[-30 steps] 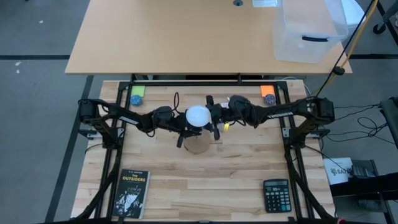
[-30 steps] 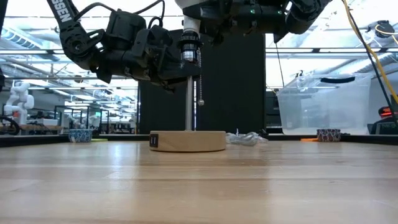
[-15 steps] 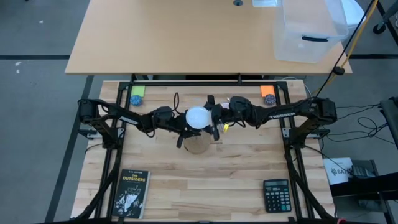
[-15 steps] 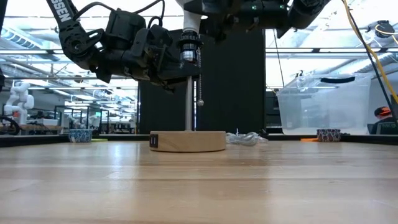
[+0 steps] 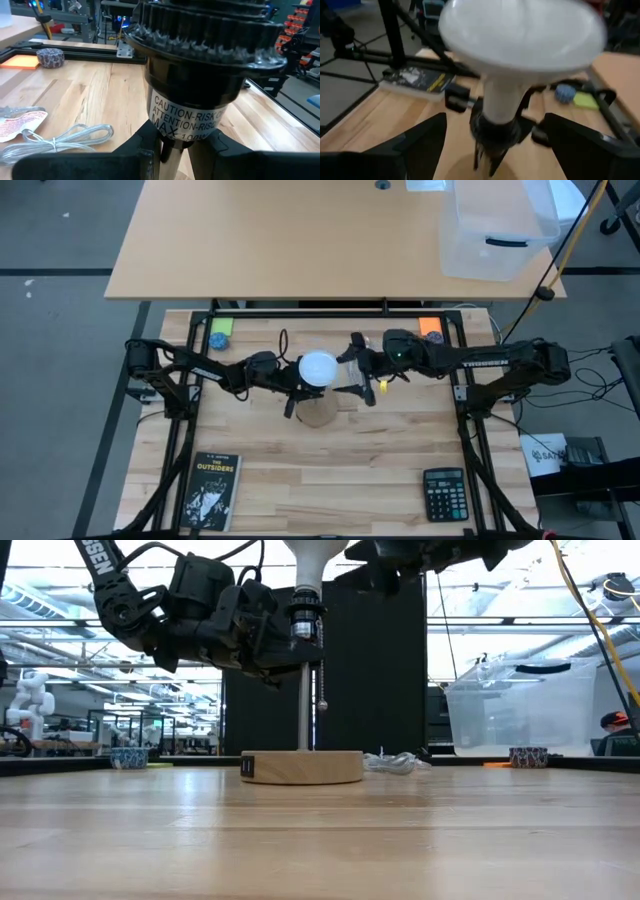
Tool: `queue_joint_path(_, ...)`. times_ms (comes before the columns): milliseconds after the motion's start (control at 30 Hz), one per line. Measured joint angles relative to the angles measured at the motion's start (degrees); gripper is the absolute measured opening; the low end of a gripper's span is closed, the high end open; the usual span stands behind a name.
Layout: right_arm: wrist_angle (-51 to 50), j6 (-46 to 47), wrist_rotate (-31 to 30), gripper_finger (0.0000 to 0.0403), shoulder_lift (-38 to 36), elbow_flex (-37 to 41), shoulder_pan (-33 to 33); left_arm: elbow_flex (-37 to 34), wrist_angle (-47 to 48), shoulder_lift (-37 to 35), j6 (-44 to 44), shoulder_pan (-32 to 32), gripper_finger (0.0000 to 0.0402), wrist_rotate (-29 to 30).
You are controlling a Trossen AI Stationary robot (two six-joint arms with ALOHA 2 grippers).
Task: Screw lightbulb
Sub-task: Remove the lightbulb from the lamp
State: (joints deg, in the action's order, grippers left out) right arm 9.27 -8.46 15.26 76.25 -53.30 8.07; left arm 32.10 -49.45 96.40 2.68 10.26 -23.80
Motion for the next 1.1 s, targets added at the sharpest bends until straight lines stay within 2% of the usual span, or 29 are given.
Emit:
queue_joint_path(100,-0.9,0.72,-2.38,0.0329,1.32,0.0,-1.14,0.0,0.0,0.0,-0.05,-0.04,0.0071,2.29)
queue_joint_path(300,1.46,0.74,-18.78,0.0329,6.23,0.11,-4.01,-0.01,-0.09,0.0,0.01,-0.12,0.0071,5.83)
queue_joint_path(433,5.04,2.44,-20.24,0.0329,9.04,0.11,-5.66,-0.15,-0.19,-0.13,0.21,-0.13,0.0071,7.08)
queue_joint_path(633,5.86,0.52,-27.44,0.0329,8.81,0.63,-8.01,-0.04,-0.31,-0.17,0.3,-0.18,0.0071,10.2)
queue_joint_path(700,6.4,0.44,-27.77,0.0329,8.17,1.32,-8.27,0.05,-0.13,-0.15,0.37,-0.34,0.0071,11.71)
queue_joint_path(833,7.28,2.13,-27.01,0.0329,8.18,2.18,-8.55,0.2,-0.15,-0.02,0.46,-0.55,0.0071,18.36)
queue_joint_path(933,13.56,3.63,-27.33,0.0329,8.61,3.23,-8.82,0.2,-0.15,-0.02,1.41,-0.55,0.0071,21.44)
queue_joint_path(1100,19.85,4.06,-37.66,0.0329,9.16,4.74,-9.35,0.15,-0.17,-0.02,1.85,-0.58,0.0071,23.03)
